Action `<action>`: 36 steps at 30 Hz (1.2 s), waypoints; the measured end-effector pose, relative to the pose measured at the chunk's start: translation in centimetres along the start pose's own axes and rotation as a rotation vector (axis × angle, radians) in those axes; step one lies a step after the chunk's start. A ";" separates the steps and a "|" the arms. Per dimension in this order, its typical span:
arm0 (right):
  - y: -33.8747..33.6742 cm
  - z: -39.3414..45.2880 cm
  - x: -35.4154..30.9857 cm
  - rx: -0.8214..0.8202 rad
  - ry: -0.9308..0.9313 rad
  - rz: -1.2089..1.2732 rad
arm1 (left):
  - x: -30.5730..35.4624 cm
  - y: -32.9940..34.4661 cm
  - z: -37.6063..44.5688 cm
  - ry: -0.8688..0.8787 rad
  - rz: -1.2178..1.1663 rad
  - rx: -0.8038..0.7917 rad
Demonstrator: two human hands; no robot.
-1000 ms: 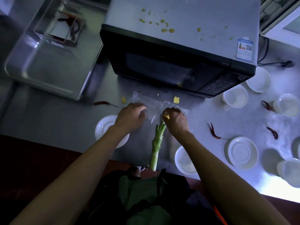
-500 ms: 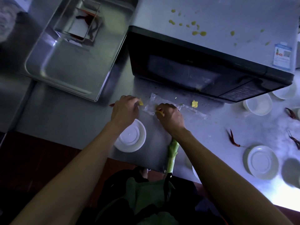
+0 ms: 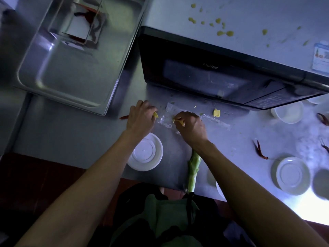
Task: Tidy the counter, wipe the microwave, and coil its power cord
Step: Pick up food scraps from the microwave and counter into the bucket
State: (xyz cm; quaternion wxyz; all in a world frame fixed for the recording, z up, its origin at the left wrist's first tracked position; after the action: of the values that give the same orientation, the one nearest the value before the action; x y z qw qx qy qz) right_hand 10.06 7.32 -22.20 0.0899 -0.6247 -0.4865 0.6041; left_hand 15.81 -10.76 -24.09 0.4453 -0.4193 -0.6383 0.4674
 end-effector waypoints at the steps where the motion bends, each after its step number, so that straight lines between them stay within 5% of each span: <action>1: 0.0 0.0 -0.1 0.004 -0.003 0.000 | 0.0 -0.1 0.0 -0.004 0.003 -0.002; 24: 0.6 -2.1 0.2 0.033 -0.005 -0.009 | -0.5 0.9 0.1 0.050 -0.023 0.009; 36: -1.6 -3.8 1.5 0.132 0.089 0.184 | 2.8 -2.1 -0.5 0.081 -0.131 0.109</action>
State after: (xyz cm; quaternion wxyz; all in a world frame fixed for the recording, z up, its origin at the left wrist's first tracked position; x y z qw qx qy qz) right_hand 12.15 10.95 -21.14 0.0964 -0.6856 -0.3816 0.6124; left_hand 15.30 -8.40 -21.44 0.5226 -0.3704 -0.6195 0.4537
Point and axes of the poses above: each hand's wrist, its own z-axis towards the middle knuckle, its own y-axis out of the palm, x = y × z, the point moved 4 cm from there along z, towards the middle knuckle, and after that the axes turned 8 degrees about z, right-handed, at the moved point
